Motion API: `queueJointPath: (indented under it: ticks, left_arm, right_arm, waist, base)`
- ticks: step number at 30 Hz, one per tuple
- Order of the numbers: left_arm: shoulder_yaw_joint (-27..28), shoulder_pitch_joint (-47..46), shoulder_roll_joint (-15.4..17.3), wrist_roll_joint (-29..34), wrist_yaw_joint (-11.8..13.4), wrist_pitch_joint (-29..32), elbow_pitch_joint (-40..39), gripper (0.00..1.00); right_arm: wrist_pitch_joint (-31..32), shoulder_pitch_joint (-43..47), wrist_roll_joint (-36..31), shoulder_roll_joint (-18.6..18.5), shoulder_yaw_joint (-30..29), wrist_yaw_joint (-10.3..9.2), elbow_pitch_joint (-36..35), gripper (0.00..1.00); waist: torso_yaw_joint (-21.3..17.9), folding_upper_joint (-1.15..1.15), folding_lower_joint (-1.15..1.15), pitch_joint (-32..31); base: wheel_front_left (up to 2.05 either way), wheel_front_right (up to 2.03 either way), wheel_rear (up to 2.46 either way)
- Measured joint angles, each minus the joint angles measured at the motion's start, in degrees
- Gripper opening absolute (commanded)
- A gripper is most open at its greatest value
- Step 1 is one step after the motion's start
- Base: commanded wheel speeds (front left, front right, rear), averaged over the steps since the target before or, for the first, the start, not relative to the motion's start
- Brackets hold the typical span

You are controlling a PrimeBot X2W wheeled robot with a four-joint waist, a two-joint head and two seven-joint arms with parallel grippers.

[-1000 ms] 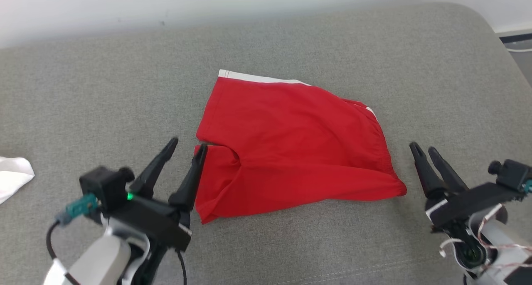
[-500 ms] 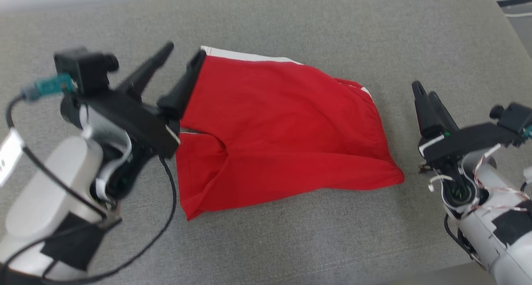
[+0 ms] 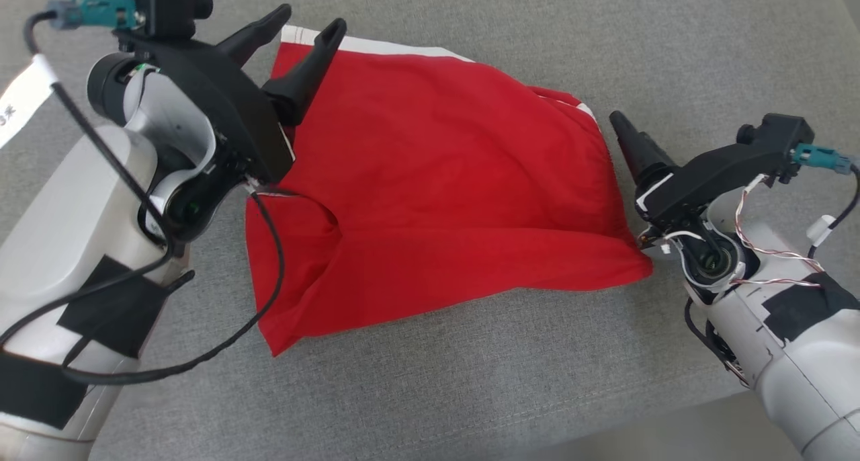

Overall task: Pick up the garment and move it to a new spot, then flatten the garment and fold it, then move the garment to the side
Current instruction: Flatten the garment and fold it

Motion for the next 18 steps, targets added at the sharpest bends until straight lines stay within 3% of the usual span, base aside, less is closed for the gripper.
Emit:
queueJointPath:
  ticks: [3,6,12,14,15,18]
  left_arm:
    - [-0.3,-1.3,-0.7,-0.3,-0.1,1.0,1.7,1.0]
    - [-0.4,-2.1,-0.8,-1.0,-0.1,1.5,2.8,1.0]
    - [-0.5,-2.8,-0.9,-1.3,-0.5,1.9,4.9,1.0]
    - [-0.6,-2.8,-0.9,-1.4,-0.5,1.9,5.4,1.0]
    - [-0.7,-2.8,-0.9,-1.5,-0.6,1.9,5.7,1.0]
    - [-0.8,-2.8,-0.9,-1.5,-0.6,1.9,6.4,1.0]
  right_arm:
    - [2.2,-1.0,1.2,1.2,0.3,0.03,1.9,1.0]
    - [4.1,-1.6,2.5,2.4,0.3,0.69,2.8,0.91]
    - [7.3,-2.2,2.8,3.5,1.2,2.32,4.2,0.82]
    - [7.6,-2.3,2.9,3.5,1.2,2.64,4.7,0.73]
    - [8.2,-2.5,2.9,3.5,1.4,2.85,5.1,0.6]
    - [8.6,-3.1,2.9,3.7,1.4,3.33,5.8,0.41]
  waist:
    - [-0.2,0.0,0.0,0.6]
    - [-0.3,0.0,0.0,0.9]
    - [-0.2,0.0,-0.01,0.9]
    - [-0.1,0.0,-0.01,0.9]
    - [0.0,0.0,-0.01,0.8]
    - [0.1,0.0,-0.01,0.8]
  base:
    - [0.0,0.0,0.0]
    - [0.0,0.0,0.0]
    - [0.0,0.0,0.0]
    - [0.0,0.0,0.0]
    - [0.0,0.0,0.0]
    - [0.0,0.0,0.0]
